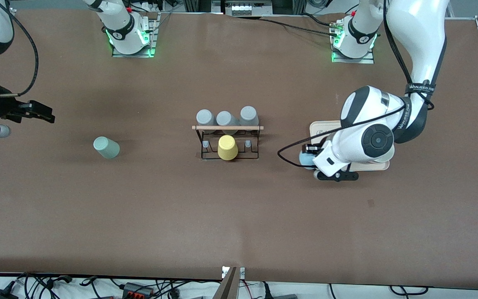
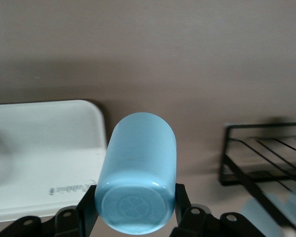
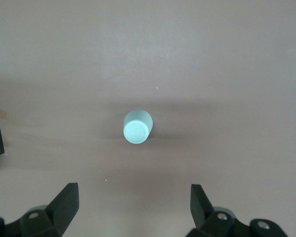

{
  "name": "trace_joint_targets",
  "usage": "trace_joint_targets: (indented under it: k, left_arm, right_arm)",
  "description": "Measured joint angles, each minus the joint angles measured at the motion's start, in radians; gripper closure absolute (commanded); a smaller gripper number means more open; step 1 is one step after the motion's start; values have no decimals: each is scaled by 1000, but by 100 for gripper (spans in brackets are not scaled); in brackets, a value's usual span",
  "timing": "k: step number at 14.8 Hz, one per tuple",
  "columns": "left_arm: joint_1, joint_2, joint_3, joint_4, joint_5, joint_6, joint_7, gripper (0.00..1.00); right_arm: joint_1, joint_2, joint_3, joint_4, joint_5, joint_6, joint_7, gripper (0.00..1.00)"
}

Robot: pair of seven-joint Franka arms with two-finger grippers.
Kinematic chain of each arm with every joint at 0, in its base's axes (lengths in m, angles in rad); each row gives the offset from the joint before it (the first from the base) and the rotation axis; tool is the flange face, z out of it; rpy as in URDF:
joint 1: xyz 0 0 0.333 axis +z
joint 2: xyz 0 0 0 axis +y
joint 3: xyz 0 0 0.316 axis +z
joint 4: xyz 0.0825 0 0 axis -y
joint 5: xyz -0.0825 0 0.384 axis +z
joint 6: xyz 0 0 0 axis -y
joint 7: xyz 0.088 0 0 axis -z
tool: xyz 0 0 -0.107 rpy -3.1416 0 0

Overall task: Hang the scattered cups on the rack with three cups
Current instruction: 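Carry the blue cup to the rack while the right gripper approaches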

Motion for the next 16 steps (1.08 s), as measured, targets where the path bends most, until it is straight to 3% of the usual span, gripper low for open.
trace_joint_targets:
  k: [4, 10, 16]
  left_arm:
    - [-105, 11, -2, 142, -10, -99, -144, 99]
    - [-181, 120, -2, 335, -11, -104, -365, 99]
    - [-212, 199, -3, 404, -28, -101, -439, 99]
  right_arm:
    - [0, 32, 0, 0, 0, -4, 0, 0]
    - [0, 31, -1, 0, 0, -21, 1, 0]
    - [-1, 31, -1, 0, 0, -21, 1, 0]
